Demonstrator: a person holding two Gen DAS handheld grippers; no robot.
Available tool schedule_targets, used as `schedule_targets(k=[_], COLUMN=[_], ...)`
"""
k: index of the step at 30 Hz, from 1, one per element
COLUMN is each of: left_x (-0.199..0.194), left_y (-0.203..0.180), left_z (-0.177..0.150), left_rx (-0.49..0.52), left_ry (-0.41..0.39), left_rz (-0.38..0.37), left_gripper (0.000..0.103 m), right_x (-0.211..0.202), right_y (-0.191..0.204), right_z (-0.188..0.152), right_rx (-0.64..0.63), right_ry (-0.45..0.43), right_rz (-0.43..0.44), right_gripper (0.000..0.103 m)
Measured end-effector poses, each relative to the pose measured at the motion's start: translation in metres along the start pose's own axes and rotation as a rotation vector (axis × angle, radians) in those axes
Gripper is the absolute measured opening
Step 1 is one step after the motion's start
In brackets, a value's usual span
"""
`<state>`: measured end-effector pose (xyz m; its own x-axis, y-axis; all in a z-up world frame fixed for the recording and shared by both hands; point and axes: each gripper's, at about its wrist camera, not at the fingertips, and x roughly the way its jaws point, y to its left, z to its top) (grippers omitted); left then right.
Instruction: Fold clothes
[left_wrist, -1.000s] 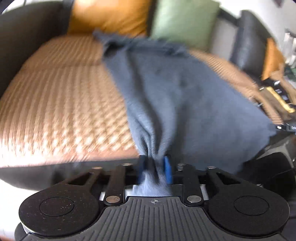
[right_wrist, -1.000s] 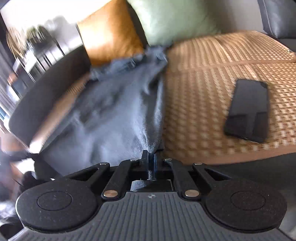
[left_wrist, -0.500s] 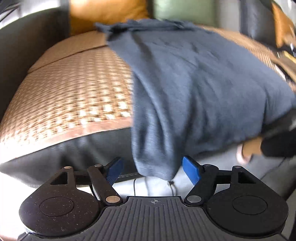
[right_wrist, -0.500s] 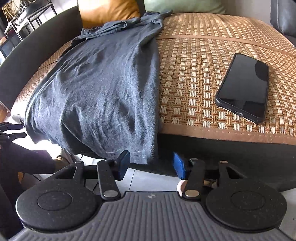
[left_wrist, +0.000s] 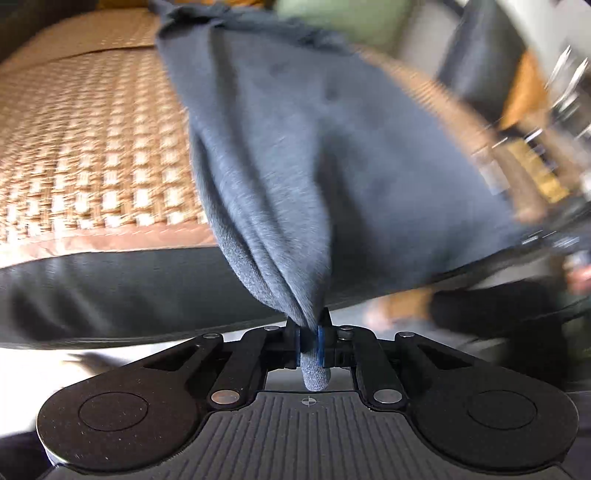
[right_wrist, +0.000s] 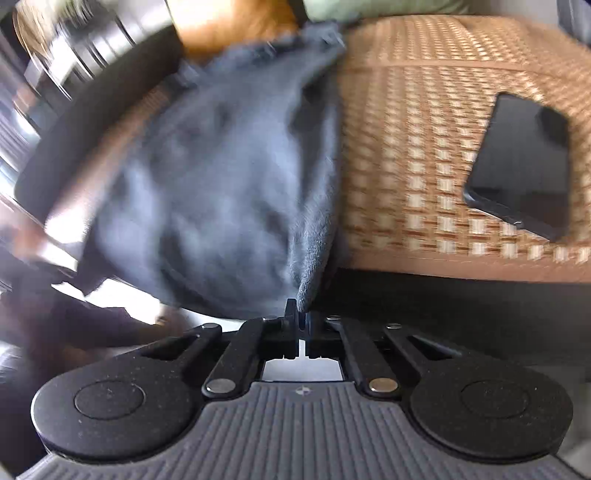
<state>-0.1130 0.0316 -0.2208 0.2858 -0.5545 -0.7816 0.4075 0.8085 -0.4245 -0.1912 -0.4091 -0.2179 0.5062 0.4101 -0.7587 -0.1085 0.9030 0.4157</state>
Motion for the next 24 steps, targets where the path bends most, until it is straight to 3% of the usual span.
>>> schedule_targets(k=[2,6,11,13,15,18,22,23,24], left_x=[-0.010,-0.004,0.003,0.002,-0.006,-0.029,-0.053,-0.056,-0.045], left_y=[0.009,0.022,0.037,0.034,0.036,0.042,0.057,0.061,0.069], left_z=[0.002,-0.002,-0.007,-0.005,0.001,0.021,0.071,0.083,0.095], left_rx=[-0.057,-0.095,-0.139,-0.126,-0.155,-0.246,-0.403,-0.439,-0.465], left_ry=[-0.002,0.018,0.044,0.053,0.046,-0.051,-0.249,-0.291,-0.289], left_rz=[-0.067,-0.020,0.036,0.021,-0.051,-0.185,-0.309,-0.331,-0.305], left_gripper=[0.002,0.002,0.002,0.002,0.002,0.003,0.004,0.004,0.006], right_x=[-0.014,-0.005,0.004,0.004,-0.004,-0.025,-0.045,-0.038,-0.031], right_y=[-0.007,-0.016,-0.016,-0.019,-0.023,-0.028,-0.037,-0.040,-0.044], right_z=[0.002,0.004,0.005,0.006,0.008,0.014,0.068,0.090,0.112], right_rx=[0.034,0.012,0.008,0.018,0.062,0.169,0.307,0.328,0.347], right_ry=[-0.034,0.032,0.052,0.057,0.039,-0.044,-0.287,-0.316,-0.341], right_rz=[0.060,-0.017,-0.015,-0.009,0.062,0.282,0.476,0.448,0.411], right_gripper=[0.003,0.003,0.003,0.003,0.003,0.003,0.003,0.003,0.003])
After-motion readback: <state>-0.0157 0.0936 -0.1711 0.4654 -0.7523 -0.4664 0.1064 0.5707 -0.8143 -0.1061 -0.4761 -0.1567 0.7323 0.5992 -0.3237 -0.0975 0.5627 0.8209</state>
